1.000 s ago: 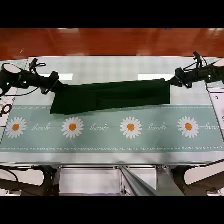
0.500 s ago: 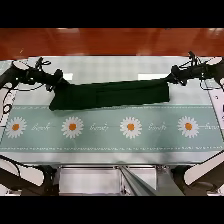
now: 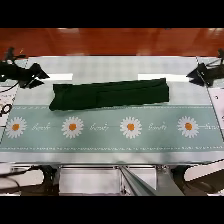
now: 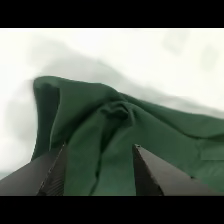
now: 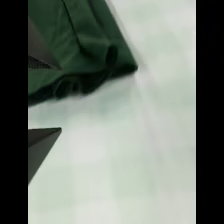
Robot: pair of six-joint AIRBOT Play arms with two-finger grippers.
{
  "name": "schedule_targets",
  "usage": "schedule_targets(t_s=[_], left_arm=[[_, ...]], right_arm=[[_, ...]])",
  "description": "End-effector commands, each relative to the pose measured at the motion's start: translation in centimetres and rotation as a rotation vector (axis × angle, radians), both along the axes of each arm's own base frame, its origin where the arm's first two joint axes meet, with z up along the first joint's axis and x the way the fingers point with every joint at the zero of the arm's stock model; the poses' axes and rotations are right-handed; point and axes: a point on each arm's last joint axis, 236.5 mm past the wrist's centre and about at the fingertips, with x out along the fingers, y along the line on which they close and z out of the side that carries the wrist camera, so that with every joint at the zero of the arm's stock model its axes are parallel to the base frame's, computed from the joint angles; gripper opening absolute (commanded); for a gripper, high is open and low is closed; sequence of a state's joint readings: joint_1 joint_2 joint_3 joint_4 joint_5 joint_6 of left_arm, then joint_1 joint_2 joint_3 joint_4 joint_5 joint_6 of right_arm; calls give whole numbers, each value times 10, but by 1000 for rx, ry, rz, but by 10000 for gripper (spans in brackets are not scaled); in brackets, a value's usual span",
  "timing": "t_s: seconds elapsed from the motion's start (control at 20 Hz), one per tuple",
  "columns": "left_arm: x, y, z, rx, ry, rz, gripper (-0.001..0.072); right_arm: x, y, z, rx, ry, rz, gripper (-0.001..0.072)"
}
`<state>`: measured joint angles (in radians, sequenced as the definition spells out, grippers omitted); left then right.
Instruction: Fold the shirts.
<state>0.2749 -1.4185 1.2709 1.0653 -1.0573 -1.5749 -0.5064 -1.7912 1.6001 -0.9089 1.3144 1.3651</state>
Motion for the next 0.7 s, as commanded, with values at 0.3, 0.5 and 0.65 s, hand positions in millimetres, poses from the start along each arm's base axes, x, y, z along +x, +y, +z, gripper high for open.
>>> schedule_targets(t_s=[0.3,0.5,0.65], left_arm=[[-92,-50,13,68,-199,45,499],[-92,-69,10,42,-193,8,499],[-91,-72,10,28,-192,12,499]], right_arm=[[-7,64,-65,226,19,-11,418],[-2,98,-81,273,48,21,418],[0,117,-87,270,58,52,418]])
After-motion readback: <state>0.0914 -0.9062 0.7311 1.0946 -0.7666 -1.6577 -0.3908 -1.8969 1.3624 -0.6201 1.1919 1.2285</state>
